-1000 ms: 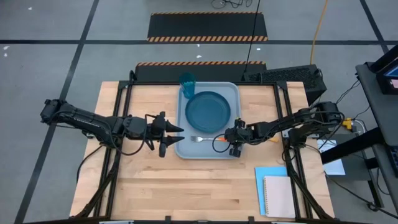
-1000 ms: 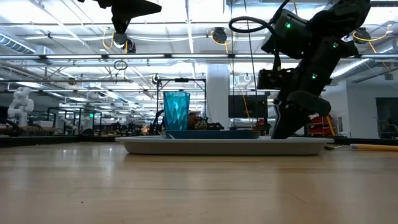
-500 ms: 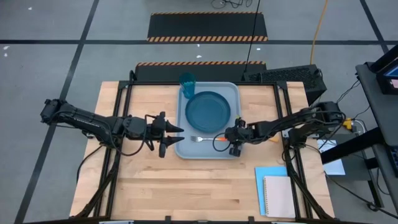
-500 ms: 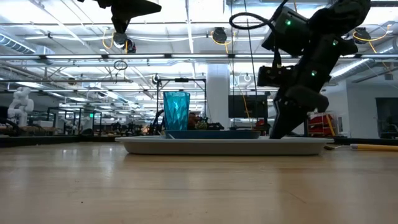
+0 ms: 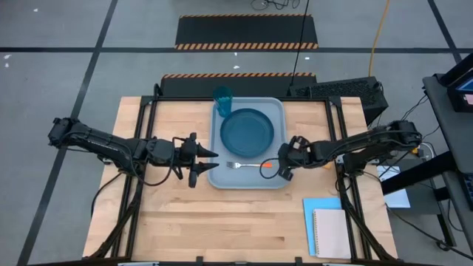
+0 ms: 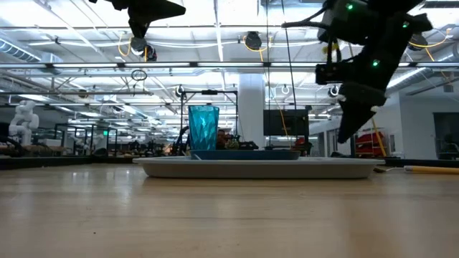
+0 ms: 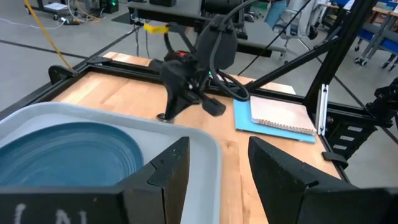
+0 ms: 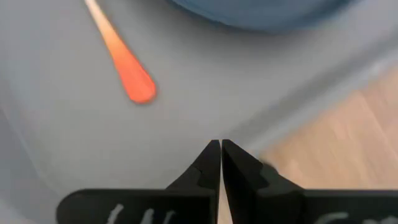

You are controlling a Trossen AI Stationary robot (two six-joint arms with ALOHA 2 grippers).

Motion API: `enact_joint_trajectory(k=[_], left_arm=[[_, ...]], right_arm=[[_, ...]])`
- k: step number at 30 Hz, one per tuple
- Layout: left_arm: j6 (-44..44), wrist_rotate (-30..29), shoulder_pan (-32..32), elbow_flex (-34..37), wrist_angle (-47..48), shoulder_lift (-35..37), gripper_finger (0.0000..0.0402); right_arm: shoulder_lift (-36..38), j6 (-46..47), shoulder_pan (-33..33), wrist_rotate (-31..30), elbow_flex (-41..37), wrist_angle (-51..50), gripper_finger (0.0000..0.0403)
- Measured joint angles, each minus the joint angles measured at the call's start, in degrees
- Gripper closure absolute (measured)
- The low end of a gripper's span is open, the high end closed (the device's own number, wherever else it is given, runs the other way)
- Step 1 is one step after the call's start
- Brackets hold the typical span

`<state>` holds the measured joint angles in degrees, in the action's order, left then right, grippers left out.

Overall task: Pick and place plate/cup/fork/spoon on tray
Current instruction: Put the orange spoon on the gray serving tray to the left of the orange fork

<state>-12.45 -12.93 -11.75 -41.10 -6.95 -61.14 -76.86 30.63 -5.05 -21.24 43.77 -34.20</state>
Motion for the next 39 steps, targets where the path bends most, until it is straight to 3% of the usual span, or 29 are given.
enact_joint_trajectory(k=[6,15,30,39], left_arm=[[0.0,0.0,0.0,0.0,-0.1,0.0,0.0236],[-0.3,0.0,0.0,0.0,-0.2,0.0,0.0236],[-0.2,0.0,0.0,0.0,-0.2,0.0,0.0236],[-0.2,0.7,0.0,0.0,-0.2,0.0,0.0236]], right_arm=[[4.1,7.7,-0.6,-0.1,-0.2,-9.1,0.0397],[5.1,11.6,-0.8,-1.3,-4.8,-12.7,0.0389],[5.1,11.6,0.4,-1.5,-10.6,-11.4,0.0223],[5.2,10.7,0.4,-1.4,-13.4,-9.1,0.0196]])
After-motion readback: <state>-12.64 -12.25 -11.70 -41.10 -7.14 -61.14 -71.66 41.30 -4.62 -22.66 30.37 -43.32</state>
